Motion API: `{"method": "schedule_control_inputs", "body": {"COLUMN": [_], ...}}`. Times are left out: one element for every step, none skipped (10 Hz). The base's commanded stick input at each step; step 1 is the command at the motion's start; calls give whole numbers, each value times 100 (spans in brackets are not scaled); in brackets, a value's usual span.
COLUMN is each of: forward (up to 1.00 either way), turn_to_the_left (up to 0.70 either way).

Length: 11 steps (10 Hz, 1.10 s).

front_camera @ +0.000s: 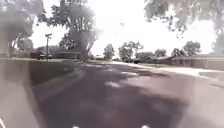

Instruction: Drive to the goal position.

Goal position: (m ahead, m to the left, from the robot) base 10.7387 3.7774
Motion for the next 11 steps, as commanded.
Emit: {"method": "schedule_control_inputs", "body": {"forward": [100, 100, 100, 100, 100, 100, 100, 100, 100, 100, 100], "turn_to_the_left": [0, 0, 0, 0, 0, 0, 0, 0, 0, 0, 0]}}
